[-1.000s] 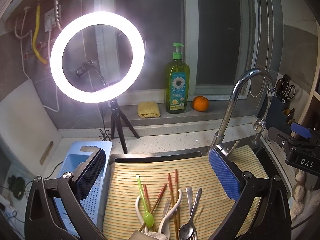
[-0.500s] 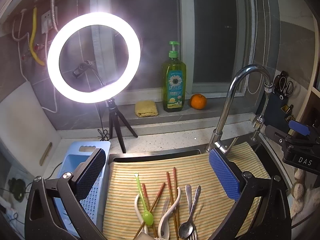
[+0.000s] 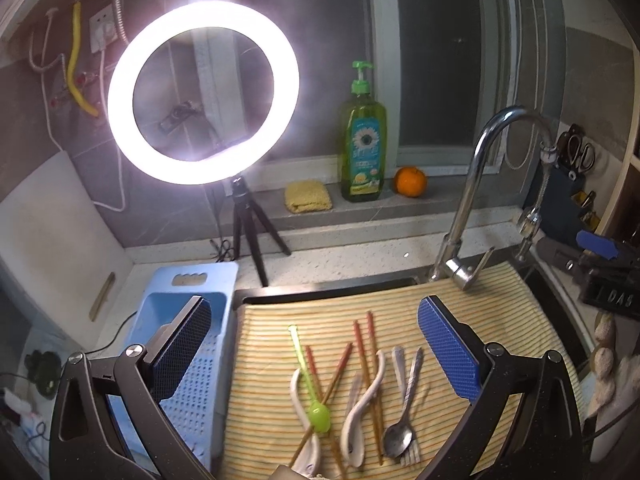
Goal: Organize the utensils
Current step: 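Lower the left tool onto the white ceramic spoon and close it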
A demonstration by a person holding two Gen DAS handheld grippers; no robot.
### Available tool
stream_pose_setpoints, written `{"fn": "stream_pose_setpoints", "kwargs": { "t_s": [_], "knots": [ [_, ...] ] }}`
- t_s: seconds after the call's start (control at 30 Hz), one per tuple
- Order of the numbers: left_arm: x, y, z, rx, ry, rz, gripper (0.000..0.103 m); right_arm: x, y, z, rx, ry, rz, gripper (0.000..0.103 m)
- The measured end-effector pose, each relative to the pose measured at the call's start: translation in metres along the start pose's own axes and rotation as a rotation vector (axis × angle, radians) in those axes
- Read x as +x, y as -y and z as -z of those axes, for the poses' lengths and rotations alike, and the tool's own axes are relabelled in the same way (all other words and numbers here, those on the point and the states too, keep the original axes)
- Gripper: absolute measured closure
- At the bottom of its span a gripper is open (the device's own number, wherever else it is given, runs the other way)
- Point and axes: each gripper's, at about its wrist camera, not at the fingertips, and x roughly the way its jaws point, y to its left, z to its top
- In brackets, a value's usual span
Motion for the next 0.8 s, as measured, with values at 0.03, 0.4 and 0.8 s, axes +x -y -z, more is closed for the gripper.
{"fn": "stream_pose_setpoints", "kwargs": {
  "t_s": [0.03,0.4,0.8],
  "knots": [
    [0.002,-0.004,0.004,-0.001,-0.015,-0.008,0.001,0.002,0.001,0.003,0.011,0.005,-0.023,0.001],
    [0.022,-0.025,0.061,-0.032,-0.207,0.014,0.01,0.052,-0.024,0.024,-0.054,-0.185,-0.166,0.001],
    [0.045,0.003,0.114,0.003,-0.37,0.124,0.049,0.128,-0.049,0.067,0.025,-0.483,-0.364,0.024]
  ]
}}
